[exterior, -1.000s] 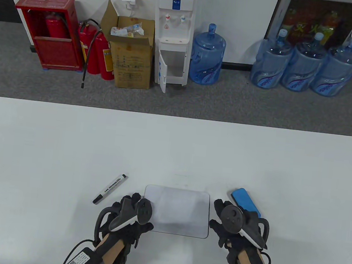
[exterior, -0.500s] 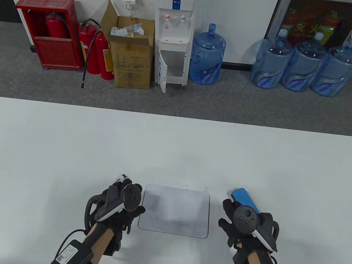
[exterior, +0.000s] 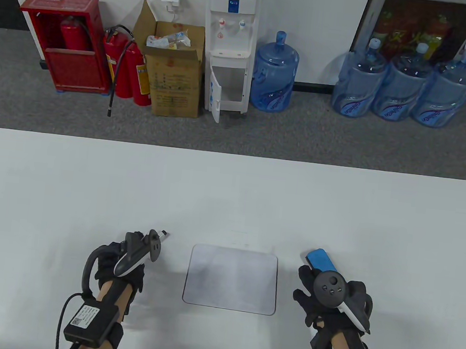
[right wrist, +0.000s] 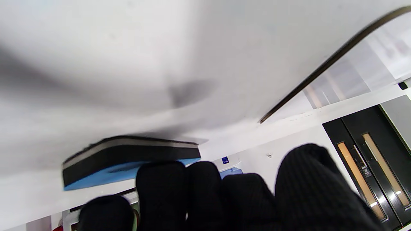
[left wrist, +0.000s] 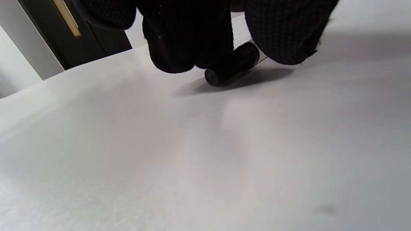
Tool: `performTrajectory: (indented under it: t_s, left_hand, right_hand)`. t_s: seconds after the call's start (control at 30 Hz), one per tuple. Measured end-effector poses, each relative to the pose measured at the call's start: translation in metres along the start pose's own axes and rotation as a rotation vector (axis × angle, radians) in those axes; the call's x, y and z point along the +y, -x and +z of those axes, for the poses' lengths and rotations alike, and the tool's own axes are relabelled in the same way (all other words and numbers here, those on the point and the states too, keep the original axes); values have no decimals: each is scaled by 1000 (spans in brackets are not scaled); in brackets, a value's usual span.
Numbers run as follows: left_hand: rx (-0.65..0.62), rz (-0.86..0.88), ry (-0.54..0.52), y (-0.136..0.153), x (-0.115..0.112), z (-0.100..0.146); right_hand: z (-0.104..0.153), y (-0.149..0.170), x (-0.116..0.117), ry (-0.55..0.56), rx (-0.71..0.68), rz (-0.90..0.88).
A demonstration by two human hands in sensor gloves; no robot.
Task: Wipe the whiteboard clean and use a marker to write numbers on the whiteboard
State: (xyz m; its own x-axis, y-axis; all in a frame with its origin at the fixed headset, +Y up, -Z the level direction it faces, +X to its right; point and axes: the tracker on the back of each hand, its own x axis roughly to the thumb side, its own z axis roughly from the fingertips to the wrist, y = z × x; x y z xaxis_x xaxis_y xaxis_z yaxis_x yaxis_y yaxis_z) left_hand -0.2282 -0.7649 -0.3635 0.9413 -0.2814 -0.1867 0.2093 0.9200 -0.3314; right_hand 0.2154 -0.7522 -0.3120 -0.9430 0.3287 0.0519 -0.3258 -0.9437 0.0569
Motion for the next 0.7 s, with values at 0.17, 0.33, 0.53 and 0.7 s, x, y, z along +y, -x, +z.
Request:
performTrajectory:
  t_s: [0.17,0.33,0.53,0.7]
  left_hand:
    - [12,36,-10,0,-3,-4]
    - [-5,78,-1,1,-1,-1]
    - [-220,407,-134,-18,35,31]
    - [-496,652,-227,-62,59,72]
  right_hand:
    - [-1,1,1,9,-3,-8]
    - [-1,0,1,18,-18,-7]
    - [-1,-6,2,23,-61,-116]
    - [0,-13,3,-6,-80,-441]
